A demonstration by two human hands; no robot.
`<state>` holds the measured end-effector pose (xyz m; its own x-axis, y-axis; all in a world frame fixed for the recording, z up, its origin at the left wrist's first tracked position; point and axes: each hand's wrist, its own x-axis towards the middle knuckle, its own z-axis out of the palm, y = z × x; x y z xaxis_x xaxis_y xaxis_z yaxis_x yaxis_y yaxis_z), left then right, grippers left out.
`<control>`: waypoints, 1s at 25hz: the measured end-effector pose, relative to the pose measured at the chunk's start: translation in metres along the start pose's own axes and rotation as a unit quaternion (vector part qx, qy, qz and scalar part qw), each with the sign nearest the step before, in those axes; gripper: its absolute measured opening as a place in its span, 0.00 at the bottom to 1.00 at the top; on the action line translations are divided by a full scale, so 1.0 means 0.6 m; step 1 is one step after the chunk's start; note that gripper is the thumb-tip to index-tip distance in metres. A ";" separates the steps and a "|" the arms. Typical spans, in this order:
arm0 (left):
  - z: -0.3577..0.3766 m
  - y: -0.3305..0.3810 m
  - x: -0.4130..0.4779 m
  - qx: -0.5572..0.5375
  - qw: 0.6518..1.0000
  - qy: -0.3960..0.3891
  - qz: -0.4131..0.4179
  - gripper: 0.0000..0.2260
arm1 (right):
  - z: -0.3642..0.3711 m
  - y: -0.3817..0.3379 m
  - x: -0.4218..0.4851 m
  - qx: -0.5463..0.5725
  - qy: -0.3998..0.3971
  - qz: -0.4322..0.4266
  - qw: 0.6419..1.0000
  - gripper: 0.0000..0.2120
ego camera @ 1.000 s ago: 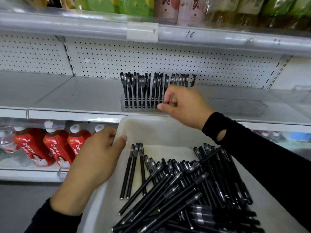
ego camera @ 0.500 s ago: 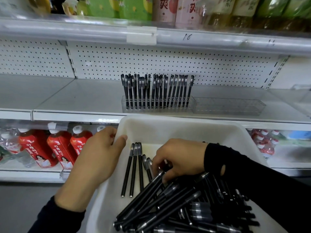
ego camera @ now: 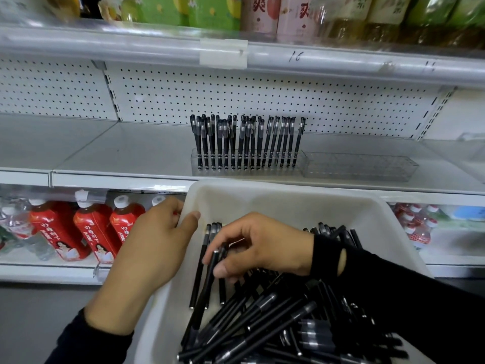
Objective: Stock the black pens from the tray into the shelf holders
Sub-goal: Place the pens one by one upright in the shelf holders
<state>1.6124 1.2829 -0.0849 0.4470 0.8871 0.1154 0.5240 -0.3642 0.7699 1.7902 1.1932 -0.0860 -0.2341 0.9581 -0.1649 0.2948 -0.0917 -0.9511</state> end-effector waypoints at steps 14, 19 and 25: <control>0.000 0.001 0.000 -0.006 1.000 0.000 -0.007 0.07 | -0.060 0.001 0.000 0.090 0.088 0.098 0.987 0.11; 0.000 -0.003 0.002 0.007 1.000 -0.004 -0.005 0.07 | -0.158 -0.064 -0.018 0.091 0.182 0.036 0.978 0.08; 0.001 -0.003 0.000 0.007 1.000 -0.007 -0.005 0.07 | -0.276 -0.084 0.037 0.008 0.448 -0.020 0.894 0.05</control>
<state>1.6120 1.2836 -0.0867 0.4513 0.8869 0.0985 0.5388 -0.3588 0.7622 1.9238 1.2639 0.0014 0.5928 0.7933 0.1385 0.2887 -0.0488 -0.9562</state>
